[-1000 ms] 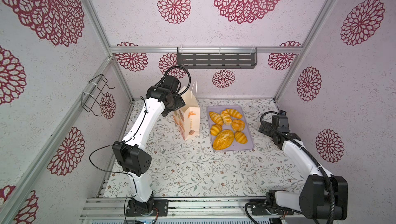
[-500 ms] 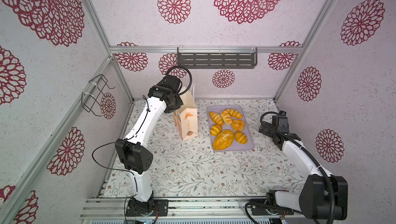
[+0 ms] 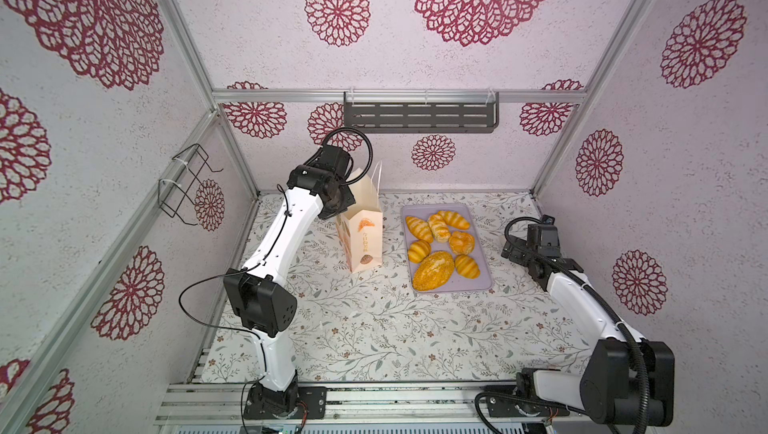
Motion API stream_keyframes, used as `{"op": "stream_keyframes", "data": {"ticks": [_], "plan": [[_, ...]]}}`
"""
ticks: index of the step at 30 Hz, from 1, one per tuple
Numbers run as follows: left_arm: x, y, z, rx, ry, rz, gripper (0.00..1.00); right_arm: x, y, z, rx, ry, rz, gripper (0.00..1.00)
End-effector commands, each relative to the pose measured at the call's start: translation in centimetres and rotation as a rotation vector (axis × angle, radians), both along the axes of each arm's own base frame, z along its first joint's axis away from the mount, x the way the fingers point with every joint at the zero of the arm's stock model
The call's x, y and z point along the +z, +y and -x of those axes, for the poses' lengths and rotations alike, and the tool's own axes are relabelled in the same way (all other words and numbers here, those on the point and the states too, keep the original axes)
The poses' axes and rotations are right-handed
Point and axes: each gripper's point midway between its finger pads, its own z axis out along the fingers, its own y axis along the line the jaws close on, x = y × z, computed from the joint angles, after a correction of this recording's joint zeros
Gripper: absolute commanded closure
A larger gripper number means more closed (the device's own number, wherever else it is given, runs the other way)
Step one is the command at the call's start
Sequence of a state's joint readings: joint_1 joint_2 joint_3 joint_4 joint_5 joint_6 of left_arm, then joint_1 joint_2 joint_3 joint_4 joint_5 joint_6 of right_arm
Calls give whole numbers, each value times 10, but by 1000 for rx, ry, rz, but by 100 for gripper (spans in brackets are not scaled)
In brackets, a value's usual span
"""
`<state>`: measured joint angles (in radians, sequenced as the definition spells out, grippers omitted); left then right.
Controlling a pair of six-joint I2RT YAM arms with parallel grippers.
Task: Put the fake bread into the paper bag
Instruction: 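Close the left gripper on the paper bag's top edge and handle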
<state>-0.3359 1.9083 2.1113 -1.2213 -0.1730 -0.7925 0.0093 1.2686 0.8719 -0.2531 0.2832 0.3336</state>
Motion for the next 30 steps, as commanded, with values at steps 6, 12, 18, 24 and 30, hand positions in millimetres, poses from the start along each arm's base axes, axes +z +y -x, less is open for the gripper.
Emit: {"op": "stream_keyframes", "data": {"ticks": [6, 12, 18, 24, 30], "plan": [[12, -11, 0, -92, -74, 23, 100, 17, 0, 5, -9, -30, -16, 2], [21, -23, 4, -164, -132, 76, 100, 20, -1, 8, -15, -28, -15, 2], [16, -33, 10, -211, -117, 96, 100, 24, 0, 8, -14, -33, -20, 2], [24, -43, 15, -271, -153, 121, 100, 26, 0, 7, -11, -36, -23, 1], [26, -54, 20, -330, -176, 160, 100, 26, 1, 7, -9, -34, -28, 1]]}}
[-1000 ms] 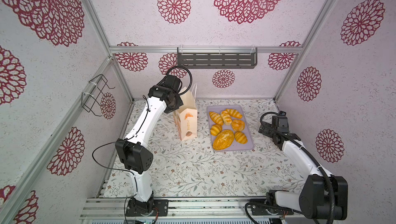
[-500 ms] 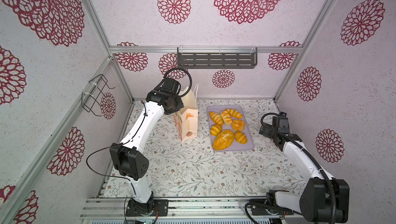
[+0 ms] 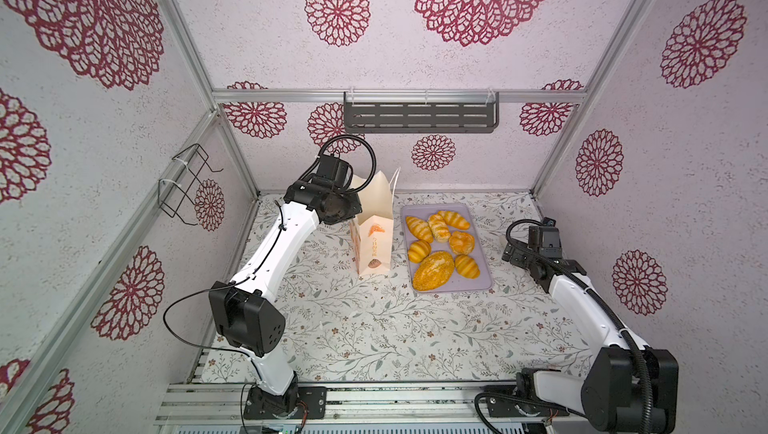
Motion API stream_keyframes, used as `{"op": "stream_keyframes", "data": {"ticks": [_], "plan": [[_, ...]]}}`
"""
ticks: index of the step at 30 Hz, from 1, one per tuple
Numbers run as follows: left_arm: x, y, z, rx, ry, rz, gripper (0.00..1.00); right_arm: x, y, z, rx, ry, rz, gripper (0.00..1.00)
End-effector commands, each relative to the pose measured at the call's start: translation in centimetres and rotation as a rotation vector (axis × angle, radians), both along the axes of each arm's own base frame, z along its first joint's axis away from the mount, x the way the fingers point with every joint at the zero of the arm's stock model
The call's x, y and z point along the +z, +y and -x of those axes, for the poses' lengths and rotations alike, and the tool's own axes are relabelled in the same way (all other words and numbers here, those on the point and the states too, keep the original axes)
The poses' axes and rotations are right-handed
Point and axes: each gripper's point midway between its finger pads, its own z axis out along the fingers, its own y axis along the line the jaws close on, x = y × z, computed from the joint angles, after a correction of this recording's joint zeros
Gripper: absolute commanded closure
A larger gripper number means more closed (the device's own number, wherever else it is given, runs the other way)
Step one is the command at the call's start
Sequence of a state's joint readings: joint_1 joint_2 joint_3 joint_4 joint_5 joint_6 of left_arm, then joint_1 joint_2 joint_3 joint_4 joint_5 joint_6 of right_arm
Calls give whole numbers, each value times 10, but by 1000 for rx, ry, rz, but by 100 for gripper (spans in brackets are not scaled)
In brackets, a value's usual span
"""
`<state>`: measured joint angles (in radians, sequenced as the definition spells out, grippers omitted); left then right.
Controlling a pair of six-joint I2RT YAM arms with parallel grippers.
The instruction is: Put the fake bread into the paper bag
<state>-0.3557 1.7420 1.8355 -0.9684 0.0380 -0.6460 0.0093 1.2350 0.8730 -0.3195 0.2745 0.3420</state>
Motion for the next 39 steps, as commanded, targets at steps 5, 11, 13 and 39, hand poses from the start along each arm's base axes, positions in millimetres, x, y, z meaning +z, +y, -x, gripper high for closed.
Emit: {"op": "stream_keyframes", "data": {"ticks": [5, 11, 13, 39], "plan": [[23, -20, 7, -97, -83, 71, 100, 27, 0, -5, -12, -68, -16, 1], [21, -30, 9, -128, -85, 117, 100, 26, -1, -3, -13, -63, -13, 1], [21, -34, 9, -139, -86, 133, 100, 26, -1, -2, -12, -62, -11, 1], [19, -9, 10, -69, -102, 15, 49, 27, 4, 1, 11, -39, -29, 1]]}}
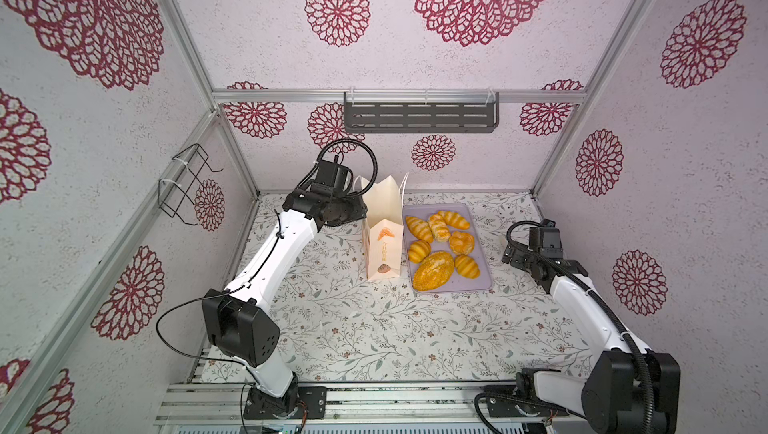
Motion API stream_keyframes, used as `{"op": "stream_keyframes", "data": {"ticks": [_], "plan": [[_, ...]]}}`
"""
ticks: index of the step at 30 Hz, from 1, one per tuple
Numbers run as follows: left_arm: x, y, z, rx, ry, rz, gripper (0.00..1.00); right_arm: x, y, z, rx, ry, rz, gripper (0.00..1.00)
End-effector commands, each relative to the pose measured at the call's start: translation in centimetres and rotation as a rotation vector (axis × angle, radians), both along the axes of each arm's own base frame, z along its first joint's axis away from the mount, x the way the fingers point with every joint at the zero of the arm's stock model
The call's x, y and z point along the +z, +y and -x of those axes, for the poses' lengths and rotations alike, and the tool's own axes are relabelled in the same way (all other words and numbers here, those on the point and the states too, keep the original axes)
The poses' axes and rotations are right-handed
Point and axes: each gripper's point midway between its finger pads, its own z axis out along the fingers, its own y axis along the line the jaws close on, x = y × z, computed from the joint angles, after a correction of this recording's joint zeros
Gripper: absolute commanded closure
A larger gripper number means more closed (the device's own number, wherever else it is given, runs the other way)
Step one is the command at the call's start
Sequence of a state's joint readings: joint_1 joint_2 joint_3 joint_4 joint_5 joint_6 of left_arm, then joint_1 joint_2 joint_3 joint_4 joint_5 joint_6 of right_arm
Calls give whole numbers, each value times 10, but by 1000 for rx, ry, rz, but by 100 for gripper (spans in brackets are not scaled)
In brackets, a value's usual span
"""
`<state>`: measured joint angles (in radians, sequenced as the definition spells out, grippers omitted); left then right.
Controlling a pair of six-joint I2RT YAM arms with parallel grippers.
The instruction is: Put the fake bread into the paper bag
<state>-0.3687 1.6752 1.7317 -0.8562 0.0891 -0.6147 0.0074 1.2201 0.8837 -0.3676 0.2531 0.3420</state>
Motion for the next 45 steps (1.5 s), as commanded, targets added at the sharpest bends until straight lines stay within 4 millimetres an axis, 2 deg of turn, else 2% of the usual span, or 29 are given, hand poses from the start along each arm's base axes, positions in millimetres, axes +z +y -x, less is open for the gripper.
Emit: {"op": "stream_keyframes", "data": {"ticks": [1, 5, 6, 9, 11, 16, 21, 24, 28, 35, 45], "plan": [[12, 6, 3, 10, -36, -32, 47, 26, 1, -4, -2, -59, -15, 1], [18, 10, 3, 26, -46, -37, 37, 27, 0, -2, -2, -55, -10, 1], [22, 10, 3, 26, -54, -35, 32, 28, 0, -2, 0, -54, -9, 1], [35, 11, 3, 35, -80, -24, 8, 31, 1, -2, 17, -60, 0, 1], [45, 12, 2, 39, -102, -14, 1, 32, -2, 0, 9, -61, 17, 1], [64, 11, 0, 23, -137, 20, 2, 35, -3, 3, 31, -73, 55, 1], [66, 14, -7, 14, -130, 59, 1, 33, -3, 6, 91, -49, 117, 1], [69, 21, -12, 18, -134, 83, 9, 33, -8, 10, 117, -24, 186, 1], [80, 26, -15, -7, -163, 126, 26, 31, -12, 16, 151, 34, 230, 1], [90, 18, -22, -81, -189, 186, 40, 19, -16, 23, 151, 135, 225, 1], [93, 2, -27, -122, -184, 256, 40, 23, -16, 26, 125, 102, 199, 1]]}}
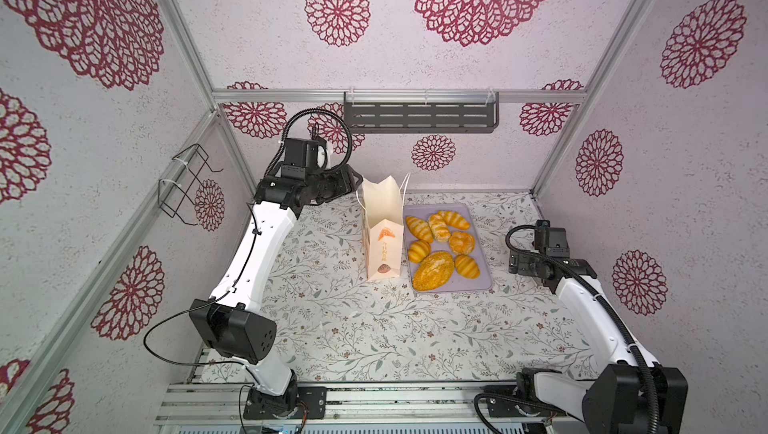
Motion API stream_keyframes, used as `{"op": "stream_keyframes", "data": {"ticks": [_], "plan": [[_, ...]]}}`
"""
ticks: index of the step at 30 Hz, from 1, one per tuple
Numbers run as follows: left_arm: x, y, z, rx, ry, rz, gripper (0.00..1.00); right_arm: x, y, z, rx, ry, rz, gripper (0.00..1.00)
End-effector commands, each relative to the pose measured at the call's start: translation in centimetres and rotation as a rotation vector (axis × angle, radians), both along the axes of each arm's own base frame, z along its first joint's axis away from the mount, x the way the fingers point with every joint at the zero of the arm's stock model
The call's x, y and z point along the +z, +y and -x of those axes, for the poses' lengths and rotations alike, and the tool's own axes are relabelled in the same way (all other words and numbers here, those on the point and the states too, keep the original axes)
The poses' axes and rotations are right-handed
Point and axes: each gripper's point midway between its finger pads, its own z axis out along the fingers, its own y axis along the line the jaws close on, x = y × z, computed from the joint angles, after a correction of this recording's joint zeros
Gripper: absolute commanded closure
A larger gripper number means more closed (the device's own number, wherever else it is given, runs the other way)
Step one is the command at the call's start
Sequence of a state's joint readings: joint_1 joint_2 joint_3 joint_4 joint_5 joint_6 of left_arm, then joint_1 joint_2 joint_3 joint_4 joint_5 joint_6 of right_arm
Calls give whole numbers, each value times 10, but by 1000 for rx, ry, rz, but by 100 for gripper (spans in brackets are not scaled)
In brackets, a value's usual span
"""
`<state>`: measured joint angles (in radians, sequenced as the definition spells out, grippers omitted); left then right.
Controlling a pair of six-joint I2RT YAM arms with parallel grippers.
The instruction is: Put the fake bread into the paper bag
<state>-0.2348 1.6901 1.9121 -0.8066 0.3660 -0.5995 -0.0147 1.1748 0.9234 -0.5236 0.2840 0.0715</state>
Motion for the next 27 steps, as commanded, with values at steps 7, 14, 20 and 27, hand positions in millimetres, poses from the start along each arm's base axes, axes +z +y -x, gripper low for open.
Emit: {"op": "stream_keyframes", "data": {"ticks": [7, 14, 20, 27], "plan": [[-8, -11, -7, -20, 4, -20, 57, 21, -6, -2, -37, -65, -2, 1], [-12, -8, -11, -4, -7, -65, 83, 22, -13, -1, -54, -60, 3, 1], [-20, -5, -8, -3, -5, -90, 98, 20, -21, 0, -69, -40, 13, 1], [-24, 1, 0, 10, -15, -104, 100, 6, -37, 0, -54, 28, 91, 1]]}}
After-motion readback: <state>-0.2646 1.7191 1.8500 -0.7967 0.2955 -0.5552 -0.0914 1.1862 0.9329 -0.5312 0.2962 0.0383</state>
